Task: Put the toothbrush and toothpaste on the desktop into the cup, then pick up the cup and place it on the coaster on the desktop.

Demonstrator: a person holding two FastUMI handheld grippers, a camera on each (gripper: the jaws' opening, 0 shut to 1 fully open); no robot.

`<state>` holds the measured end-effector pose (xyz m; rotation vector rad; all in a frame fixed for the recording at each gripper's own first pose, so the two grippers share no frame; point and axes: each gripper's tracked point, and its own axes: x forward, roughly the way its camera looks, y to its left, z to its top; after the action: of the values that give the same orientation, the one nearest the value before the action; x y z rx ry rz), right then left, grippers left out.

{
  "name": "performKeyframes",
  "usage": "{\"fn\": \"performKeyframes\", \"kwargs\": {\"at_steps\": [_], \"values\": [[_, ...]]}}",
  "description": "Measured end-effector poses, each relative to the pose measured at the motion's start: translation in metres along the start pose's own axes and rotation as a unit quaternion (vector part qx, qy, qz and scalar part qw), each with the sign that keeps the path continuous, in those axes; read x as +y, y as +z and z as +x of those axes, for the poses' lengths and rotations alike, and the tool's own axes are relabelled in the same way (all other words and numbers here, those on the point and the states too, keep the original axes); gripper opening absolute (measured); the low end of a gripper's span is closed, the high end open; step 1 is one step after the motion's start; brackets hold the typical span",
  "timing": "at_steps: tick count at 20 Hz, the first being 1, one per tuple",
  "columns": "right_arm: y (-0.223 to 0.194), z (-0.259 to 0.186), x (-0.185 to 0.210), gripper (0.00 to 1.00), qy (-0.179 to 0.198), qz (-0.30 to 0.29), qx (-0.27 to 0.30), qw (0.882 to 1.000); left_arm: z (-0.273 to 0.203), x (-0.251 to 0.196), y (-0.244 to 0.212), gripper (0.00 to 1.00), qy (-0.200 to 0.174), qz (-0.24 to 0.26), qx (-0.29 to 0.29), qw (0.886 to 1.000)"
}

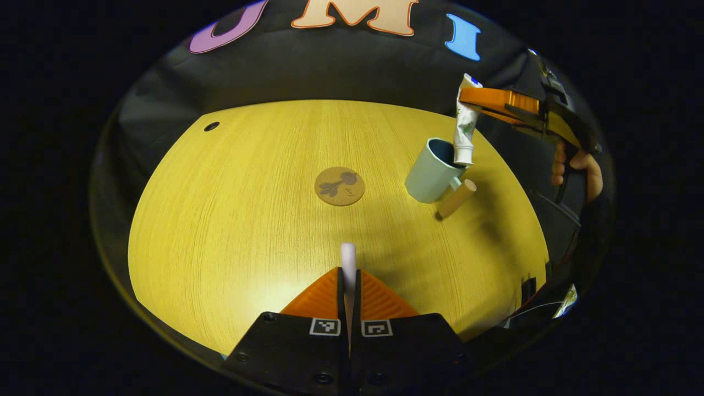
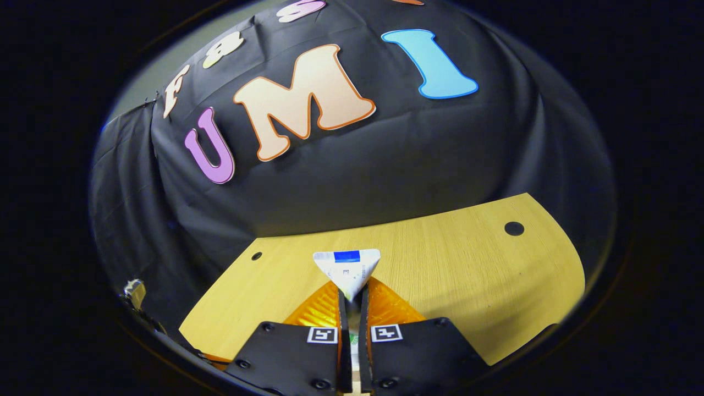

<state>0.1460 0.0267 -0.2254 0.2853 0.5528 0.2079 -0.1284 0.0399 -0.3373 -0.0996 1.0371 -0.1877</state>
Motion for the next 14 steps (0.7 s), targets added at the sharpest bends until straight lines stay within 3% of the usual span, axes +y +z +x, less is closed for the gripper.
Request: {"fn": "performKeyframes", "kwargs": {"at_steps": [6,9,12,13,14], "values": [[-0.029,0.025,-0.008,0.11,-0.01,-0.017,0.03,0.999,-0.057,-0.009,0.02,0.0,0.007,-0.014,-0.03,0.999],[-0.047,0.028,-0.01,0.11,-0.017,-0.031,0.051,0.998,-0.077,-0.018,0.049,0.0,0.008,-0.011,-0.055,0.998],[-0.065,0.022,-0.009,0.21,-0.011,-0.031,0.075,0.997,-0.09,-0.026,0.088,0.0,0.001,-0.012,-0.078,0.997],[-0.07,0.019,-0.011,0.17,-0.013,-0.035,0.081,0.996,-0.09,-0.027,0.098,0.0,-0.001,-0.012,-0.083,0.996],[-0.077,0.014,-0.012,0.32,-0.014,-0.038,0.089,0.995,-0.091,-0.029,0.11,0.0,-0.004,-0.012,-0.088,0.996]]}}
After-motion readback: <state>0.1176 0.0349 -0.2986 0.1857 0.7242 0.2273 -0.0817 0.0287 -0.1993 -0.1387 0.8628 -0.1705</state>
